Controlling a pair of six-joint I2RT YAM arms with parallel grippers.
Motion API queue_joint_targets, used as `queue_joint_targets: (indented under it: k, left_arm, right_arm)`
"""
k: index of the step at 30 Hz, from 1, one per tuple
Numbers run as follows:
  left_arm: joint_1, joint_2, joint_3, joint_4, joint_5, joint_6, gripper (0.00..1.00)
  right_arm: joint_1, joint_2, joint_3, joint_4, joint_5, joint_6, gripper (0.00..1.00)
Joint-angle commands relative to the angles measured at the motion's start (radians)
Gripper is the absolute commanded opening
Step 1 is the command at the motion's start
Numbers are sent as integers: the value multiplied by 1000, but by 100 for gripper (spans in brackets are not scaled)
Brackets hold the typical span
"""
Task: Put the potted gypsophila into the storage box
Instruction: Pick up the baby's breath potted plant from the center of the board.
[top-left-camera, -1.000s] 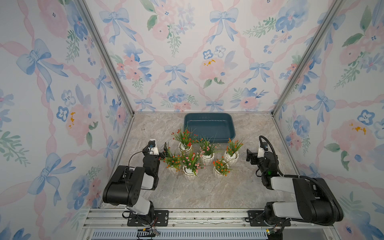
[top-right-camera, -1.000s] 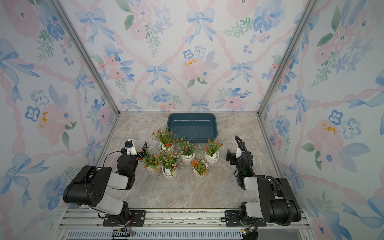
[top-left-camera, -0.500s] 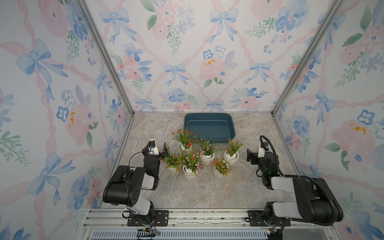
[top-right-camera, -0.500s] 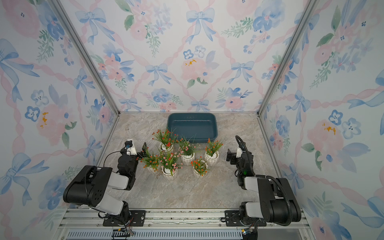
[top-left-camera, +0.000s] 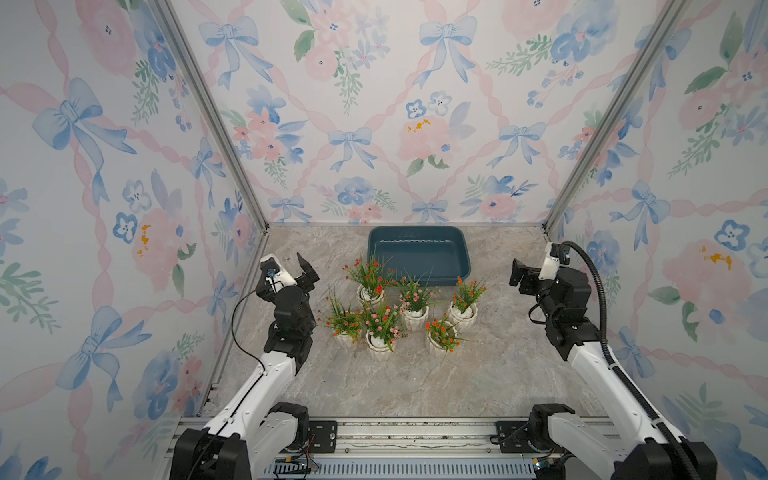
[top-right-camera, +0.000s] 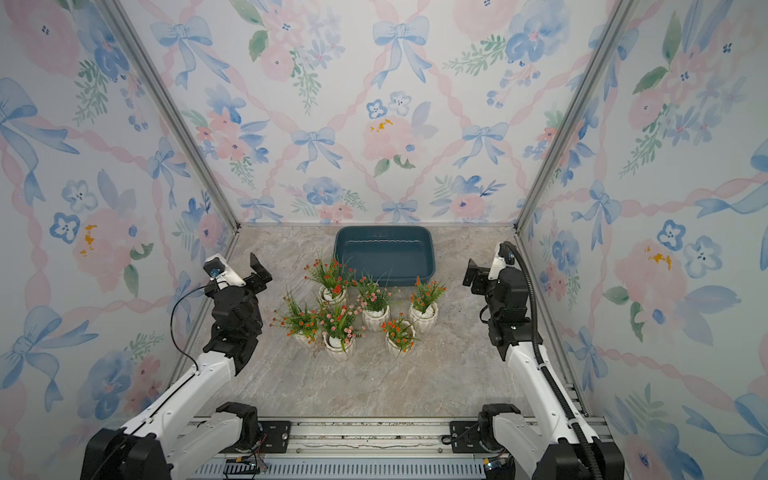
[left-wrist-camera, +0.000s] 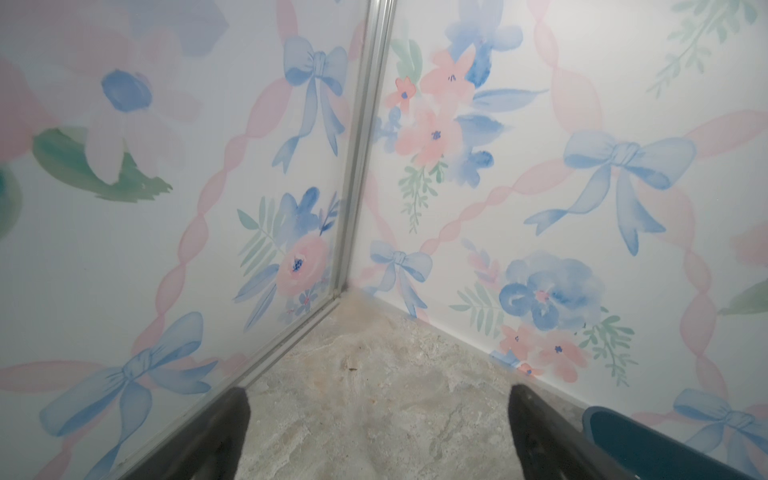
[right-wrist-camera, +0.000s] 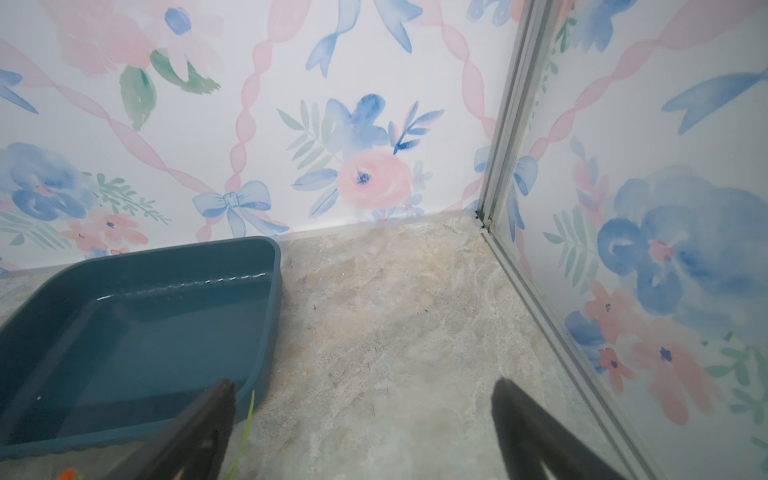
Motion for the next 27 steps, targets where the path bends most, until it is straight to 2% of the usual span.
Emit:
queue_joint_targets:
  k: [1, 4, 5, 10, 13, 18, 21, 24, 27]
  left_arm:
    - [-4, -90, 107, -349, 15, -96, 98]
    - [-4, -135, 192, -447, 66, -89, 98]
    - [-4, -140, 212, -465, 78, -82, 98]
    - [-4, -27, 390, -602, 103, -69, 98]
    - [-4, 75, 489, -656, 99, -71, 98]
    - [2, 237, 570, -657, 98, -52, 98]
    - [5, 305, 579, -655, 141, -28, 98]
    - [23, 357, 564, -656, 175, -47, 98]
    - [62, 392, 541, -655, 258, -79, 98]
  right_arm:
    - [-14, -22, 66, -265, 24, 112, 97]
    - [-104, -33, 104, -305, -155, 235, 97]
    - [-112, -31, 118, -323, -174, 244, 97]
    - [-77, 67, 301, -612, -112, 236, 97]
    - [-43, 118, 374, -727, -74, 253, 97]
    - [3, 186, 419, -840, -47, 327, 98]
    - [22, 228, 435, -887, -57, 371, 100]
    - [39, 255, 437, -906, -55, 391, 96]
    - [58, 267, 414, -900, -61, 436, 92]
